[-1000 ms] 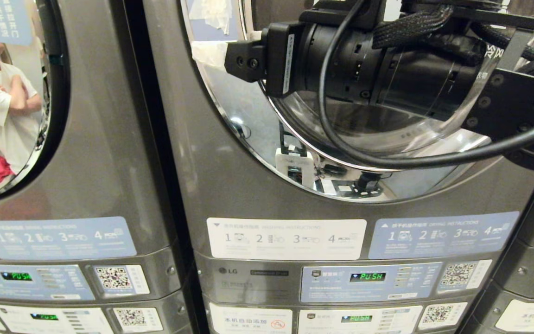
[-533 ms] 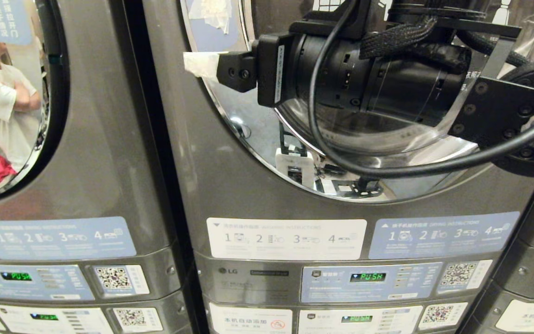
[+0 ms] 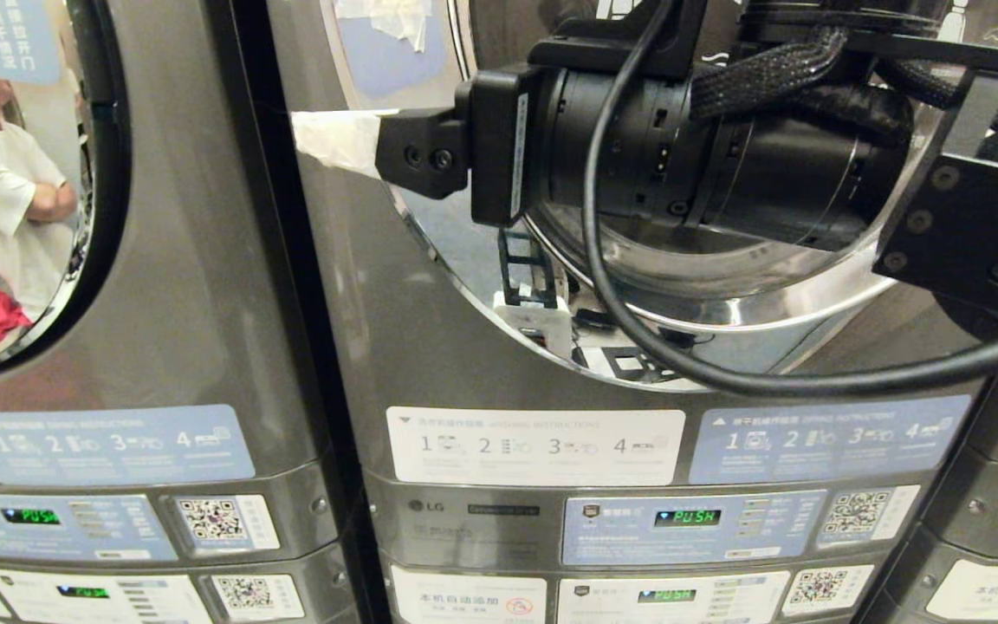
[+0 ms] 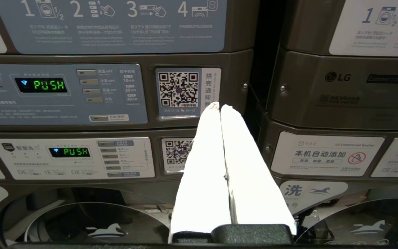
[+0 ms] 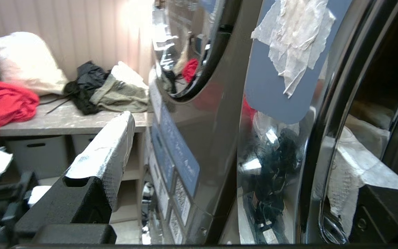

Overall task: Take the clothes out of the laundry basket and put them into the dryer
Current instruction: Open the dryer

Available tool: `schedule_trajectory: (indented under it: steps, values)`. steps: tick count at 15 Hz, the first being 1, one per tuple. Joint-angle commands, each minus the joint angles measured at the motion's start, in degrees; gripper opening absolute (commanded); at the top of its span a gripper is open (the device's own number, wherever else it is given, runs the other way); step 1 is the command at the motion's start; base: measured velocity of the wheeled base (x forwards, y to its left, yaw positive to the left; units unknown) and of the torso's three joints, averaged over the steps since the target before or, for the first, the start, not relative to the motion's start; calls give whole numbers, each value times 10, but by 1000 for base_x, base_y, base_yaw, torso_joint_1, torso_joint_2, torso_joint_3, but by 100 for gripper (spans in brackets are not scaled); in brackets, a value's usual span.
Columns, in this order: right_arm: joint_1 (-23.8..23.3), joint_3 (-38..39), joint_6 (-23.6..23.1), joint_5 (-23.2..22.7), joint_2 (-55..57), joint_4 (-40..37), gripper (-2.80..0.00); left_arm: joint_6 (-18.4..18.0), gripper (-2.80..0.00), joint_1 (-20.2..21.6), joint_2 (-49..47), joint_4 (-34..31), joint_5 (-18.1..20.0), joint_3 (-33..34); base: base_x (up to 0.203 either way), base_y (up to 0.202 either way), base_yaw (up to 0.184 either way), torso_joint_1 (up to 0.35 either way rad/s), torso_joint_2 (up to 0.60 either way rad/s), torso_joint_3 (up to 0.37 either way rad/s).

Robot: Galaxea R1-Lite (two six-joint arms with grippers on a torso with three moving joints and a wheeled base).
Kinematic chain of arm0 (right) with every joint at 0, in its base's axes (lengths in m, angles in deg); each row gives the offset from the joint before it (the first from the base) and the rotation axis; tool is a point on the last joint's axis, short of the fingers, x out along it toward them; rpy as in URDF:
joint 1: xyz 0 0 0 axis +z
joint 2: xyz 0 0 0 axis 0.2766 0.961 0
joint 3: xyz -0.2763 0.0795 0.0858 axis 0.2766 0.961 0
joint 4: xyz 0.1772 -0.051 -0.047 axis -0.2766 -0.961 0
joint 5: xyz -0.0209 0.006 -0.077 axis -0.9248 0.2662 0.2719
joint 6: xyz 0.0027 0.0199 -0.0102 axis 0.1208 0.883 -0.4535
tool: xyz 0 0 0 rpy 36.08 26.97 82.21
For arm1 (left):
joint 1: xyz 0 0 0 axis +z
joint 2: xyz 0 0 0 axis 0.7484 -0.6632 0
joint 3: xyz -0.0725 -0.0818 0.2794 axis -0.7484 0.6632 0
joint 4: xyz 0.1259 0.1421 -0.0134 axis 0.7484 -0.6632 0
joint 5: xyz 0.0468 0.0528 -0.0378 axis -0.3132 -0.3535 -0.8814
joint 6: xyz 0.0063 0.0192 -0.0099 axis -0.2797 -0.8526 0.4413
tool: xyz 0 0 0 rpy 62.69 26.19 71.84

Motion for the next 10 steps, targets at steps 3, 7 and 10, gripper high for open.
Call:
schedule_trajectory:
  steps: [3,7,10]
  values:
    - [2,63,0,-29,-57,0,0,0,-280,0,0,0,0,0,0,0,0,0,0,0]
    - [2,141,-11,-89,-119,0,0,0,-280,0,0,0,0,0,0,0,0,0,0,0]
    - [2,171,-12,-100,-152,0,0,0,-280,0,0,0,0,0,0,0,0,0,0,0]
